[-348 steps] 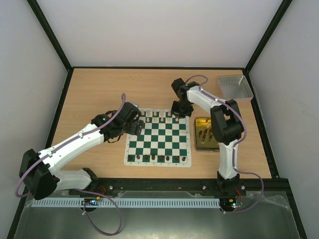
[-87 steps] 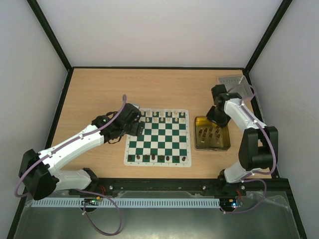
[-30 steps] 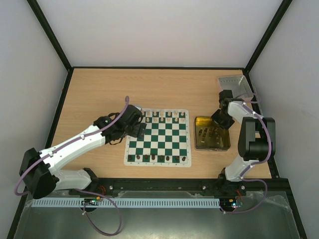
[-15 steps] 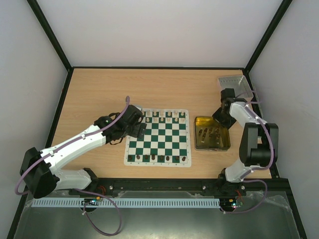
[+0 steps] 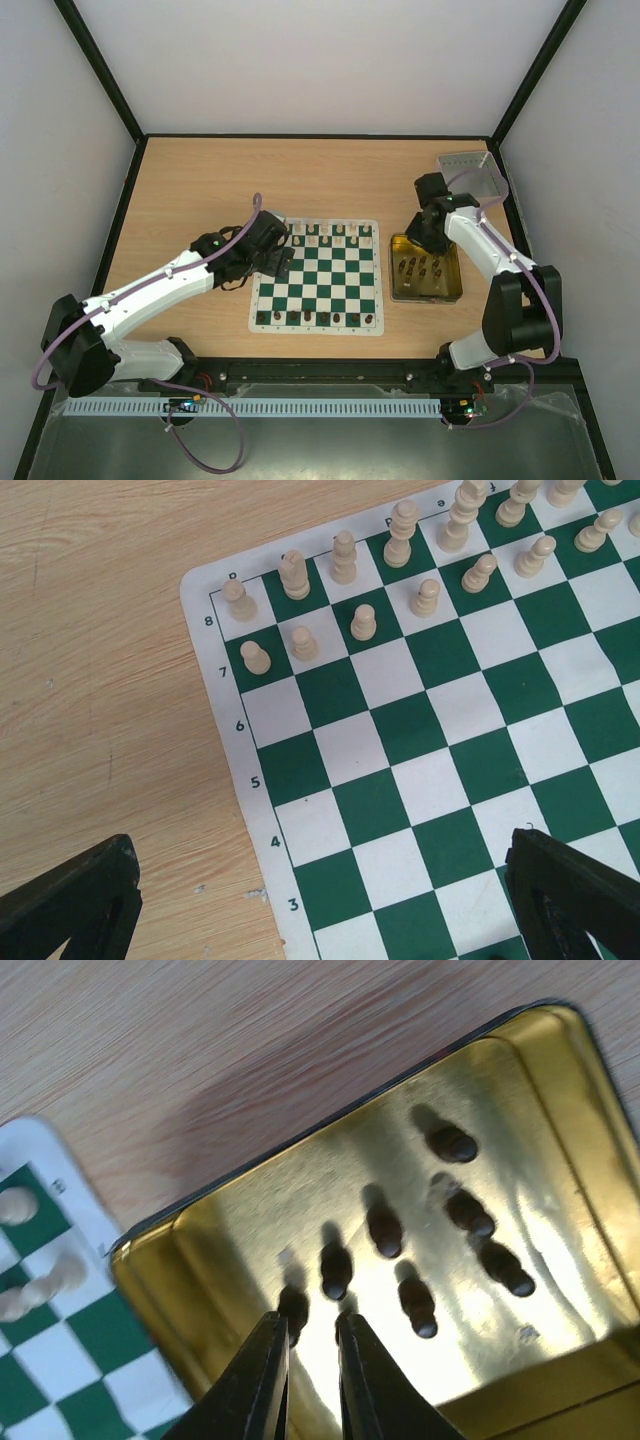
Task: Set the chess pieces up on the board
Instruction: Pick up the chess piece from the storage box.
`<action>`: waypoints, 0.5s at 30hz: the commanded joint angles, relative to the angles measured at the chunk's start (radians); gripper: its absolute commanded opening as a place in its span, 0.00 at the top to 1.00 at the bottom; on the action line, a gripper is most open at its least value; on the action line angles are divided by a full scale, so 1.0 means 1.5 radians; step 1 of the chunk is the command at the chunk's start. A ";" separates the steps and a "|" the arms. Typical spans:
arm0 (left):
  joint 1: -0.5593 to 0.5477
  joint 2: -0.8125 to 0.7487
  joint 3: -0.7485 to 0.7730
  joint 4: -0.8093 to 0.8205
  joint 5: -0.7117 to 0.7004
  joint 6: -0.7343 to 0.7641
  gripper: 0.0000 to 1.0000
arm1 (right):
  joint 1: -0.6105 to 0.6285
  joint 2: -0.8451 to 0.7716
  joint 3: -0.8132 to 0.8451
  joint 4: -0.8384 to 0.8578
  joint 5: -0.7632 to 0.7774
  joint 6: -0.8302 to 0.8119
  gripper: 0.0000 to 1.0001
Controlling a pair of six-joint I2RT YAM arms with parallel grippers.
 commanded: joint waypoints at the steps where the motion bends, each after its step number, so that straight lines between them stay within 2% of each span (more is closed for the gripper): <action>1: -0.003 0.007 0.004 -0.008 -0.015 0.002 0.01 | 0.050 -0.023 0.039 -0.063 0.008 0.002 0.86; 7: -0.002 0.007 0.007 -0.010 -0.020 0.003 0.01 | 0.165 -0.004 0.093 -0.098 0.011 0.001 0.86; 10: -0.001 0.005 0.007 -0.011 -0.023 0.002 0.01 | 0.166 0.000 0.102 -0.099 0.010 -0.001 0.85; 15: 0.001 -0.004 0.004 -0.012 -0.022 0.002 0.01 | 0.134 0.020 0.101 -0.102 0.018 -0.005 0.72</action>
